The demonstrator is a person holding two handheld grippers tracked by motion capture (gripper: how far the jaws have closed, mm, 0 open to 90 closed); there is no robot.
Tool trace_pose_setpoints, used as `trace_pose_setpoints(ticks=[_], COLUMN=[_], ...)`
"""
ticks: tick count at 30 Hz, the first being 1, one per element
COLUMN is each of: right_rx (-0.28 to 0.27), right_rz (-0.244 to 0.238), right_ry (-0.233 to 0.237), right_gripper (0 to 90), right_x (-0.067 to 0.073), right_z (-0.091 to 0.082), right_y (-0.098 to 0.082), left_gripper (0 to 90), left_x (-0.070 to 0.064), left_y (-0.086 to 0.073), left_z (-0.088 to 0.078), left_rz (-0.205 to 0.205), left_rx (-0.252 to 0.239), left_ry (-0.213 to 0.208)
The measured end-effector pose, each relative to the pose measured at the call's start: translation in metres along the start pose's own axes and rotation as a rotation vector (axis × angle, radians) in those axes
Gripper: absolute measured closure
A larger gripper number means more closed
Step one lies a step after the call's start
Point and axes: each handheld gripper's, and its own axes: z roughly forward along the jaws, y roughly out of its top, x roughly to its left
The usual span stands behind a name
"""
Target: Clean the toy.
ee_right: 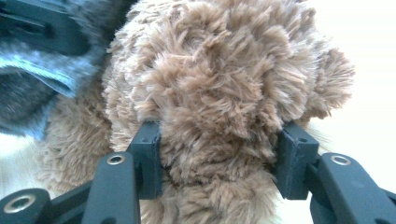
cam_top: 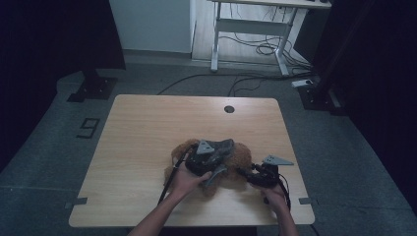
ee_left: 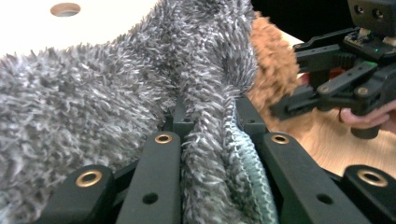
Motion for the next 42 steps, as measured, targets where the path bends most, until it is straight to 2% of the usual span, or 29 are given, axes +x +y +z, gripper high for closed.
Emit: trace_pose_setpoints(ticks=[1,4,6,9,10,14,18,22,23,24,25,26,27,28,29,33,34,35,36,40,41,42], right_rx=[0.003,0.003,0.001,0.002,0.001,0.001,-0.003,-0.002,-0.002,-0.002,-0.001,-0.001,-0.001,0.0,-0.002,-0.002,-0.004,-0.003,-0.001,0.001,0.002,0.002], right_rz=[-0.001,-0.001,0.001,-0.001,-0.002,-0.002,0.005,0.007,0.008,0.008,0.009,0.009,0.011,0.01,0.01,0.012,0.015,0.015,0.015,0.01,0.007,0.007], right_ry=[0.0,0.003,0.004,0.005,0.008,0.011,0.011,0.012,0.013,0.013,0.012,0.012,0.01,0.01,0.011,0.011,0.012,0.011,0.011,0.011,0.012,0.013], right_gripper=[45.5,45.4,45.5,45.5,45.4,45.4,45.4,45.5,45.5,45.5,45.5,45.5,45.7,45.7,45.7,45.7,45.7,45.7,45.7,45.7,45.7,45.7], right_x=[0.0,0.0,0.0,0.0,0.0,0.001,0.0,0.0,-0.001,-0.001,-0.001,-0.001,-0.001,-0.001,-0.002,-0.002,-0.002,-0.002,-0.002,-0.003,-0.003,-0.003], right_z=[0.0,0.0,0.0,0.0,0.0,0.0,0.0,0.0,0.0,0.0,0.0,0.0,0.0,0.0,0.0,0.0,0.0,0.0,0.0,-0.001,-0.001,-0.001], right_y=[0.0,0.0,0.0,0.0,0.0,0.0,0.0,0.0,0.0,0.0,0.0,0.0,-0.001,-0.001,-0.001,-0.001,-0.002,-0.002,-0.002,-0.002,-0.002,-0.002], left_gripper=[75.0,75.0,75.0,75.0,75.0,75.0,75.0,74.8,74.8,74.8,74.8,74.8,74.8,74.7,74.7,74.7,74.7,74.7,74.7,74.8,74.8,74.8], left_x=[0.006,0.013,0.025,0.033,0.039,0.045,0.054,0.063,0.07,0.07,0.078,0.078,0.087,0.09,0.092,0.091,0.091,0.091,0.091,0.088,0.083,0.08], left_y=[-0.006,-0.012,-0.019,-0.023,-0.028,-0.033,-0.039,-0.044,-0.05,-0.05,-0.059,-0.059,-0.072,-0.077,-0.078,-0.073,-0.071,-0.064,-0.064,-0.041,-0.027,-0.02], left_z=[-0.01,-0.021,-0.033,-0.039,-0.044,-0.048,-0.057,-0.062,-0.062,-0.062,-0.056,-0.056,-0.048,-0.048,-0.049,-0.052,-0.053,-0.058,-0.058,-0.068,-0.071,-0.071], left_rz=[-0.011,-0.02,-0.049,-0.062,-0.072,-0.076,-0.087,-0.106,-0.128,-0.128,-0.156,-0.156,-0.189,-0.223,-0.238,-0.225,-0.227,-0.23,-0.23,-0.22,-0.195,-0.178], left_rx=[-0.014,-0.023,-0.034,-0.027,-0.022,-0.017,-0.023,-0.017,0.0,0.0,0.05,0.05,0.076,0.051,0.04,0.043,0.036,0.01,0.01,-0.051,-0.071,-0.079], left_ry=[0.014,0.032,0.051,0.057,0.067,0.083,0.139,0.168,0.183,0.183,0.201,0.201,0.185,0.158,0.144,0.148,0.144,0.135,0.135,0.111,0.105,0.1])
